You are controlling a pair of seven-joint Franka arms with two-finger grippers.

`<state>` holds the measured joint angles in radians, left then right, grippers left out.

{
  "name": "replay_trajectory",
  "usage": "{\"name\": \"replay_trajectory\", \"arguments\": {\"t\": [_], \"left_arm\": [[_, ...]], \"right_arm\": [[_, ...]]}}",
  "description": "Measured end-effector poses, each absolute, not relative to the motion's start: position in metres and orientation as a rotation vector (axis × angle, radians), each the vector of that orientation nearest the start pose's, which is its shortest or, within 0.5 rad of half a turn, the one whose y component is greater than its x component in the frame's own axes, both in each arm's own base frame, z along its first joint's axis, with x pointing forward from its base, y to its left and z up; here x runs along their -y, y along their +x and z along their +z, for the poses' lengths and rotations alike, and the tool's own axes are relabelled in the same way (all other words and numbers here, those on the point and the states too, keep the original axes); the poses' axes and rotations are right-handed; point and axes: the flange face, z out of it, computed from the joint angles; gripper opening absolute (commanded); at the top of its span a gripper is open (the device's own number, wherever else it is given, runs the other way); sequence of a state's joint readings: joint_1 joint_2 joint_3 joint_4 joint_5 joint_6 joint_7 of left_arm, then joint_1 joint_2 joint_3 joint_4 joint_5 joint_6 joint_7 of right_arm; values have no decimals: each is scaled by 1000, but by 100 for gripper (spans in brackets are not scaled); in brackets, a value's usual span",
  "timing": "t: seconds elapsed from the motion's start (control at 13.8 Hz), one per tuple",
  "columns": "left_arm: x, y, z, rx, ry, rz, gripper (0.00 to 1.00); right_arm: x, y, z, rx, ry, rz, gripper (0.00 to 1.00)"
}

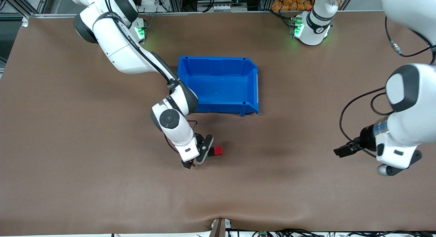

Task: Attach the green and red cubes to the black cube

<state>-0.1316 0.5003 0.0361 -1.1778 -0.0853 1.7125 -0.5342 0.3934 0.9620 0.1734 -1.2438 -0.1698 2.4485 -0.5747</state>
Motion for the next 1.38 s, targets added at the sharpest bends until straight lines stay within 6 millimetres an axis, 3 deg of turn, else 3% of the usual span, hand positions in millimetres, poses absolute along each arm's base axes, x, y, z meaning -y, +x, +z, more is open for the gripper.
{"name": "replay_trajectory", "arguments": {"t": [0.22, 0.36, 0.51, 0.65, 0.8, 1.01, 1.23, 1.38], "left_arm": [[71, 673, 576, 576, -3114, -108, 100], [50, 650, 620, 490, -3126, -146, 100], [28, 629, 660, 391, -3140, -213, 100], [18, 609, 691, 341, -3144, -266, 100], [18, 596, 697, 327, -3145, -210, 100], [11, 595, 672, 205, -3142, -70, 100], [-1, 596, 661, 52, -3145, -12, 100], [3, 591, 662, 26, -3147, 1, 100]], "right_arm": [[-356, 683, 237, 1684, -2643, -298, 100], [-343, 685, 260, 1656, -2669, -247, 100], [-325, 687, 284, 1545, -2722, -179, 100], [-304, 690, 315, 1399, -2788, -136, 100], [-279, 692, 347, 1311, -2839, -97, 100], [-228, 695, 406, 1207, -2896, -103, 100], [-191, 672, 469, 1031, -2970, -138, 100], [-164, 649, 498, 947, -3017, -135, 100]]}}
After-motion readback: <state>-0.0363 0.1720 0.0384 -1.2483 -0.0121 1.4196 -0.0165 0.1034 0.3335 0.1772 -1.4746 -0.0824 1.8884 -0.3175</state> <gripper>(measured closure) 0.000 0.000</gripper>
